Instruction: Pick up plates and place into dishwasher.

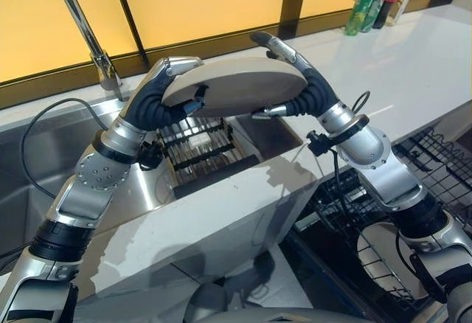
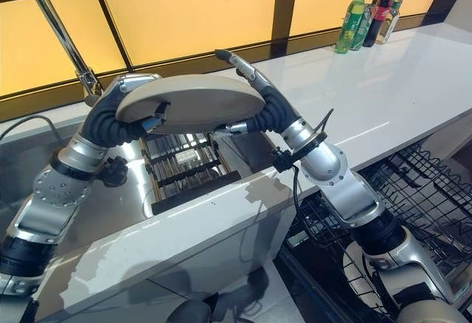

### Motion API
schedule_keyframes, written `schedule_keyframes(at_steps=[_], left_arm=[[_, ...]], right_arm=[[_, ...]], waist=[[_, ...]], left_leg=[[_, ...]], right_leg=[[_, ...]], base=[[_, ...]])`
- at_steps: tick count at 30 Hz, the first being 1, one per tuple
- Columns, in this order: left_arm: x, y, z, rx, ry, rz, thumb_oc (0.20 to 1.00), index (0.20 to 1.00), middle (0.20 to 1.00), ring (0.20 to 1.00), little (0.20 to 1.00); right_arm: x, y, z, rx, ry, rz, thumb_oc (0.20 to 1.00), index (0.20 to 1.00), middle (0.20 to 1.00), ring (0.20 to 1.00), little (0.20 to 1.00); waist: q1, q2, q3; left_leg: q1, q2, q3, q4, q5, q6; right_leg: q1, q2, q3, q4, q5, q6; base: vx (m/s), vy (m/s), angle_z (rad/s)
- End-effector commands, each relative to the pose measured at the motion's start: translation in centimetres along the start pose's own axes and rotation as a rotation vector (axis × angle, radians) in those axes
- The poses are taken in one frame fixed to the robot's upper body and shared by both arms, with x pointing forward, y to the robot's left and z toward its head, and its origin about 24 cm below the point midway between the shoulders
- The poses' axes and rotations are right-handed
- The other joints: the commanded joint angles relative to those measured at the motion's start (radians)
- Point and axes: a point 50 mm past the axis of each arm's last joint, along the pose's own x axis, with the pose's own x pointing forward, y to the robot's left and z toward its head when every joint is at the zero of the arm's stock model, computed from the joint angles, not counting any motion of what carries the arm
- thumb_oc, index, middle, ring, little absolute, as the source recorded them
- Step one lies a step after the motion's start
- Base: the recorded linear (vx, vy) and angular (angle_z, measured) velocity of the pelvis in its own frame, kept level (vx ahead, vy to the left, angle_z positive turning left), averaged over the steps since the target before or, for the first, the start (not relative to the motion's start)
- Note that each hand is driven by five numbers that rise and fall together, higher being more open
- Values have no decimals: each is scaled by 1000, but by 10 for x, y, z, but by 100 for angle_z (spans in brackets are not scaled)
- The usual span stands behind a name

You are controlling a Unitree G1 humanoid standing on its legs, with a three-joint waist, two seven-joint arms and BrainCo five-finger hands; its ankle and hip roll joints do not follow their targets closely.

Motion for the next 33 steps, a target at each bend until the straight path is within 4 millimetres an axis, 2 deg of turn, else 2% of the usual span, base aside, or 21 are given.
schedule_keyframes(at_steps=[1,18,23,24,25,30,33], left_arm=[[25,-23,24,-107,-194,-54,200,200,200,200,200],[26,-23,22,-103,-184,-13,200,200,200,200,200],[20,-15,9,-159,-69,99,200,200,200,200,200],[13,-6,-4,-206,24,200,887,887,887,887,887],[6,-1,-12,-214,81,264,1000,1000,1000,1000,1000],[-34,31,-29,-163,228,617,1000,1000,1000,1000,1000],[-46,44,-30,-120,251,725,1000,1000,1000,1000,1000]], right_arm=[[26,25,42,-18,-217,139,200,200,200,200,200],[20,25,32,48,-181,121,200,200,200,200,200],[14,16,27,5,-166,21,200,200,200,200,200],[9,8,23,-19,-152,-35,200,200,200,200,200],[6,3,20,-36,-141,-68,200,200,200,200,200],[-25,-28,4,-116,-42,-214,200,200,200,200,200],[-37,-39,-3,-146,8,-263,200,200,200,200,200]], waist=[[-1,19,-84],[-16,19,-86],[-23,21,-88],[-26,20,-89],[-28,21,-90],[-51,18,-98],[-67,16,-99]], left_leg=[[-52,51,16,-28,10,-29],[-50,60,40,-32,12,-29],[-47,63,50,-34,12,-30],[-45,64,54,-38,12,-30],[-44,65,58,-40,13,-30],[-40,71,70,-42,12,-28],[-36,76,79,-44,10,-29]], right_leg=[[-51,-19,0,153,-58,-27],[-56,-22,-1,155,-58,-26],[-56,-23,2,154,-57,-25],[-55,-24,4,153,-57,-23],[-55,-23,6,153,-57,-23],[-63,-24,20,154,-56,-23],[-69,-25,30,152,-52,-21]], base=[[0,0,0],[0,0,0],[0,0,0],[0,0,0],[0,0,0],[5,-4,-1],[32,-17,-13]])
